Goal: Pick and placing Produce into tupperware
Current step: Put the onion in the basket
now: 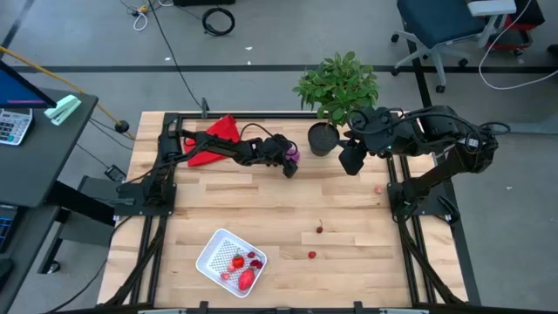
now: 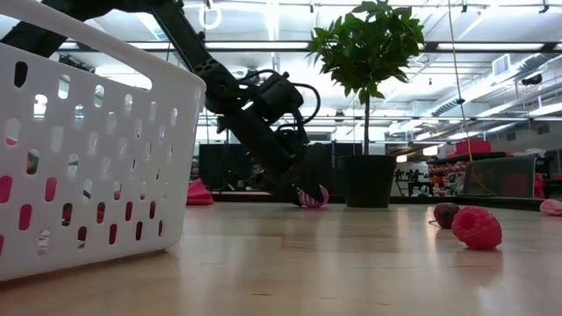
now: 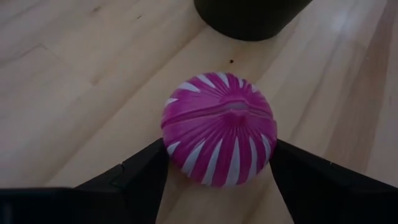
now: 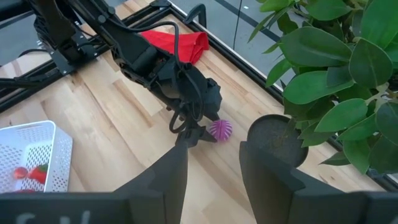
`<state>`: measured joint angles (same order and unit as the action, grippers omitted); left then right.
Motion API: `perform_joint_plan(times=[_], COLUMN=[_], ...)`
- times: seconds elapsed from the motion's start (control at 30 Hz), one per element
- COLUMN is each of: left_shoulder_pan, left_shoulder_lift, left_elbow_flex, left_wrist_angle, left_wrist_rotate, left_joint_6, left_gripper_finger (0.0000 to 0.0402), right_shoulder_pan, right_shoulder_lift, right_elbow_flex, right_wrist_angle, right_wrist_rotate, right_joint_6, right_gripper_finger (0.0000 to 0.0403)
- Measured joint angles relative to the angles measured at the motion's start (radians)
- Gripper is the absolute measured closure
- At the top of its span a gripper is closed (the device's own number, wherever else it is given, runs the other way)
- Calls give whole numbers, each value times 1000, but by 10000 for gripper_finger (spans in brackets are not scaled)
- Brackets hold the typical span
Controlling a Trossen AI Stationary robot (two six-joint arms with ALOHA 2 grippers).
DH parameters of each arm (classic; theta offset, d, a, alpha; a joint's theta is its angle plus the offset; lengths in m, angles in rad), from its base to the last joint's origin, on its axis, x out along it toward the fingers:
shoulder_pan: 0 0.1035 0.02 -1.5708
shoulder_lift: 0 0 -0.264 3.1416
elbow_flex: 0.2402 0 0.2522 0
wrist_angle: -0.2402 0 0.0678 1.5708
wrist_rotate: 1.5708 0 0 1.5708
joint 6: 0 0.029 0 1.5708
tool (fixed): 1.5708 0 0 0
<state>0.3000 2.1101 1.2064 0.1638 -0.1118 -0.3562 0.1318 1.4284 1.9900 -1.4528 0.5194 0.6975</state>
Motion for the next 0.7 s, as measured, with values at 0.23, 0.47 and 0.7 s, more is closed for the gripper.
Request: perform_joint_plan(times=[0.23, 0.47, 0.7], left_shoulder_pan=[0, -1, 2], left_shoulder_lift=[0, 0, 0], left_elbow_flex=[0, 0, 0], left_wrist_angle=[0, 0, 13], left_wrist_rotate=[0, 0, 0], left_joint_6=[-57, -22, -18], left_gripper_finger=[151, 131, 118], right_shoulder_pan=[0, 0, 0], right_shoulder_lift=[0, 0, 0], right_elbow_flex=[0, 0, 0], right_wrist_angle=[0, 0, 0], right_wrist_rotate=[0, 0, 0], right_joint_6=[-1, -1, -1], right_gripper_finger=[249, 249, 249])
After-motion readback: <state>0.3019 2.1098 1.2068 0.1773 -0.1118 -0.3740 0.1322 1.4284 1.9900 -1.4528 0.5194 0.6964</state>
